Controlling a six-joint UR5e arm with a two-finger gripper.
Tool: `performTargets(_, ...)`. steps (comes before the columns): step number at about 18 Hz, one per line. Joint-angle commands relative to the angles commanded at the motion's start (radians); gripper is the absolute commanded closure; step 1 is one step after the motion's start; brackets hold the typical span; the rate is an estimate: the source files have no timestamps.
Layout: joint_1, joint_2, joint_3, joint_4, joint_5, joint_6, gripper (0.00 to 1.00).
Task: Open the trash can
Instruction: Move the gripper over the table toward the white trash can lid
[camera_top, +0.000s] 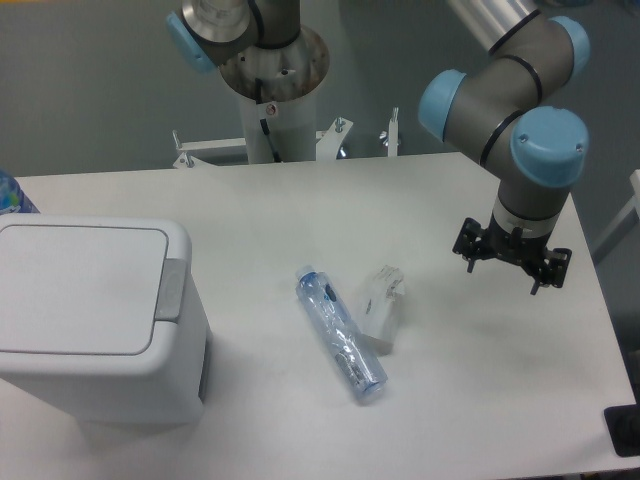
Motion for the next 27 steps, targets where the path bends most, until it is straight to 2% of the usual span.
performTargets(5, -0.032, 0.025, -0.020, -0.002, -0.005, -0.018, 0.00)
performTargets(9, -0.037, 0.058, -0.034, -0.009, -0.104, -0.046, 0.00)
performTargets(13, -0.055, 0.083, -0.104, -0.002, -0.175, -0.051, 0.00)
performTargets(15, -0.063, 0.116, -0.135, 0.006, -0.204, -0.073, 0.00)
performTargets(18, -0.098, 0.120, -0.126, 0.008, -0.230, -0.194, 0.00)
performTargets(22, -0.107, 0.156, -0.126, 0.006, -0.351, -0.339, 0.00)
performTargets(27, -0.118, 0.160, -0.040, 0.006, -0.518, -0.635, 0.00)
